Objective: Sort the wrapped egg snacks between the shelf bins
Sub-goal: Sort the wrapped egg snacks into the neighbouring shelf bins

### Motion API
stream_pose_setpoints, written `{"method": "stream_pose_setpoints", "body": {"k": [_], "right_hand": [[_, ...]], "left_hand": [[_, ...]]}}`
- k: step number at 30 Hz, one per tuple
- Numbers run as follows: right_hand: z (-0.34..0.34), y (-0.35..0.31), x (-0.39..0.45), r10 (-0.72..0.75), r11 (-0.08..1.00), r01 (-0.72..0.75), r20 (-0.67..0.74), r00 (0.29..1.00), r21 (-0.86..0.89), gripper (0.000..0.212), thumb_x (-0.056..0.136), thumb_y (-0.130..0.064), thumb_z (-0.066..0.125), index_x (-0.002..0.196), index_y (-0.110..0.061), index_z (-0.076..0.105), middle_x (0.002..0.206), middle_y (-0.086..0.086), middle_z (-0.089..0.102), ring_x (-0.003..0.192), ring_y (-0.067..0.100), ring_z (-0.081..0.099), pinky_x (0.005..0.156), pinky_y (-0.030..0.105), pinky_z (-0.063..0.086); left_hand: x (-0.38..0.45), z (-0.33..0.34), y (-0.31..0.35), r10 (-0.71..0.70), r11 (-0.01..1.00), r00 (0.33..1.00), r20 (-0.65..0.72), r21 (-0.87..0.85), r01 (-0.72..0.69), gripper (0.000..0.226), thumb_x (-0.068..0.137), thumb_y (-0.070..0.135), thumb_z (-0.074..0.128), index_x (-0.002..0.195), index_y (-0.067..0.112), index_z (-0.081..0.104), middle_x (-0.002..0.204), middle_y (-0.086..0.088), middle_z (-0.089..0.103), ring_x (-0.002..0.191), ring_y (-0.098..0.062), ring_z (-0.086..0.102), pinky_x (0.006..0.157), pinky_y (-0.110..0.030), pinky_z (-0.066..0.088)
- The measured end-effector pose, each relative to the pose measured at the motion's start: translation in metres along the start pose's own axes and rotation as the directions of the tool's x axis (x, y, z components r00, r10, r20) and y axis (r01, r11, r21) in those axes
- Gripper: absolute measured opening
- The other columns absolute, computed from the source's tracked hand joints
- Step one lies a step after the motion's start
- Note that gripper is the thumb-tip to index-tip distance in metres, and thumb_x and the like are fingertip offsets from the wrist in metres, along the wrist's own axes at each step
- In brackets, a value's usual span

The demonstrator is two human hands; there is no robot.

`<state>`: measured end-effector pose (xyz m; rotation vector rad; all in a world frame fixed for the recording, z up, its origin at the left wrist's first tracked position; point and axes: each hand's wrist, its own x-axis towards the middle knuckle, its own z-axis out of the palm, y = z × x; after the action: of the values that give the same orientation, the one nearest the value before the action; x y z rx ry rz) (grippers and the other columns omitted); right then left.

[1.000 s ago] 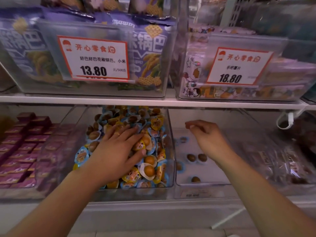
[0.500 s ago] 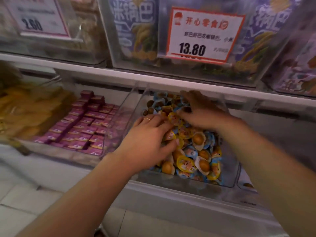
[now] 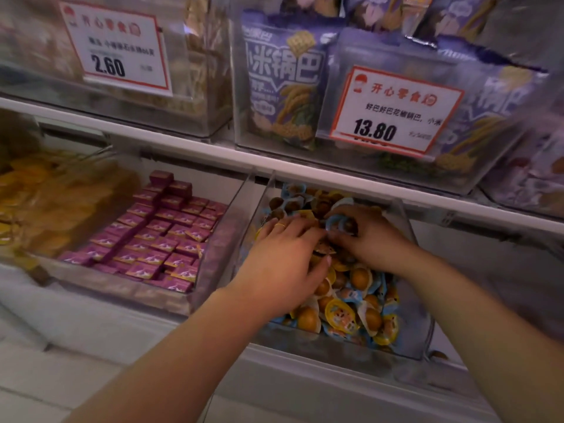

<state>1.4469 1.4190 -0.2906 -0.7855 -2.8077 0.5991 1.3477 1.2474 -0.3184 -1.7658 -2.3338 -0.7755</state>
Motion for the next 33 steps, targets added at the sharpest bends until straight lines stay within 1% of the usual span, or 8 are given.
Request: {"method": "stream_pose_setpoints", "body": {"k": [3, 5, 8, 11, 19, 24, 27, 33], "right_hand": [[-0.010, -0.008, -0.012, 0.061, 0.960, -0.030, -0.101, 0.993, 0.280, 0.034, 0.088, -0.038, 0.071, 0.121, -0.033, 0.062, 0.120, -0.013, 0.062, 0.103, 0.001, 0.059, 0.079, -0.003, 0.038], [-0.012, -0.013, -0.024, 0.123, 0.833, -0.072, -0.056, 0.991, 0.549, 0.031, 0.084, -0.038, 0.074, 0.114, -0.033, 0.066, 0.116, -0.012, 0.069, 0.100, 0.001, 0.066, 0.086, 0.007, 0.048], [-0.014, -0.018, -0.040, 0.144, 0.393, -0.228, 0.185, 0.972, 0.891, 0.044, 0.079, -0.033, 0.072, 0.121, -0.017, 0.068, 0.117, 0.006, 0.073, 0.103, 0.020, 0.070, 0.081, 0.033, 0.060], [-0.013, -0.020, -0.051, 0.121, 0.172, -0.308, 0.290, 0.949, 0.936, 0.039, 0.084, -0.032, 0.066, 0.115, -0.008, 0.069, 0.109, 0.013, 0.070, 0.072, 0.019, 0.063, 0.044, 0.020, 0.041], [-0.004, -0.011, -0.058, 0.137, -0.069, -0.329, 0.336, 0.932, 0.942, 0.027, 0.097, -0.030, 0.054, 0.086, -0.010, 0.069, 0.062, 0.007, 0.056, 0.045, 0.013, 0.049, 0.029, 0.017, 0.024], [0.008, -0.013, -0.055, 0.400, 0.182, -0.210, 0.123, 0.908, 0.961, 0.012, 0.093, -0.022, 0.066, 0.093, -0.010, 0.069, 0.077, 0.012, 0.068, 0.059, 0.021, 0.060, 0.038, 0.023, 0.036], [0.006, -0.012, -0.054, 0.351, 0.343, -0.157, 0.029, 0.936, 0.926, 0.006, 0.093, -0.019, 0.067, 0.094, -0.018, 0.073, 0.095, 0.007, 0.076, 0.087, 0.024, 0.071, 0.068, 0.033, 0.058], [-0.005, -0.001, -0.058, 0.160, 0.826, -0.022, -0.196, 0.968, 0.563, 0.032, 0.092, -0.025, 0.068, 0.124, -0.025, 0.065, 0.112, -0.010, 0.069, 0.105, 0.005, 0.064, 0.091, 0.021, 0.050]], "left_hand": [[0.004, -0.003, 0.005, -0.046, 0.995, 0.997, -0.068, -0.090, 0.040, 0.047, 0.094, 0.045, 0.053, 0.137, 0.028, 0.051, 0.137, 0.004, 0.054, 0.125, -0.021, 0.049, 0.108, -0.040, 0.037], [0.008, -0.004, 0.008, -0.112, 0.981, 0.987, -0.118, -0.173, 0.090, 0.048, 0.092, 0.045, 0.057, 0.136, 0.026, 0.052, 0.131, 0.002, 0.057, 0.117, -0.022, 0.055, 0.098, -0.040, 0.046], [0.012, -0.002, 0.013, -0.120, 0.956, 0.987, -0.104, -0.282, 0.087, 0.058, 0.087, 0.054, 0.062, 0.136, 0.029, 0.047, 0.129, 0.003, 0.056, 0.115, -0.020, 0.057, 0.091, -0.038, 0.050], [0.015, 0.005, 0.022, -0.070, 0.910, 0.997, -0.029, -0.411, 0.052, 0.063, 0.082, 0.060, 0.066, 0.136, 0.040, 0.042, 0.130, 0.011, 0.055, 0.118, -0.010, 0.055, 0.096, -0.033, 0.049], [0.024, 0.010, 0.024, -0.092, 0.523, 0.993, 0.079, -0.845, 0.116, 0.039, 0.080, 0.026, 0.078, 0.114, 0.037, 0.063, 0.107, 0.012, 0.075, 0.103, -0.007, 0.070, 0.084, -0.018, 0.053], [0.025, 0.017, 0.012, -0.205, 0.679, 0.974, 0.092, -0.704, 0.210, 0.047, 0.084, -0.007, 0.069, 0.122, 0.021, 0.066, 0.106, 0.003, 0.075, 0.099, -0.010, 0.070, 0.089, -0.036, 0.058], [0.026, 0.015, 0.010, -0.230, 0.686, 0.970, 0.079, -0.694, 0.220, 0.037, 0.085, 0.003, 0.073, 0.117, 0.020, 0.069, 0.098, 0.002, 0.076, 0.091, -0.010, 0.072, 0.082, -0.033, 0.059], [0.023, 0.006, 0.008, -0.339, 0.805, 0.928, -0.157, -0.558, 0.200, 0.013, 0.090, 0.037, 0.069, 0.103, 0.035, 0.069, 0.082, 0.011, 0.074, 0.077, -0.001, 0.070, 0.067, -0.028, 0.058]]}}
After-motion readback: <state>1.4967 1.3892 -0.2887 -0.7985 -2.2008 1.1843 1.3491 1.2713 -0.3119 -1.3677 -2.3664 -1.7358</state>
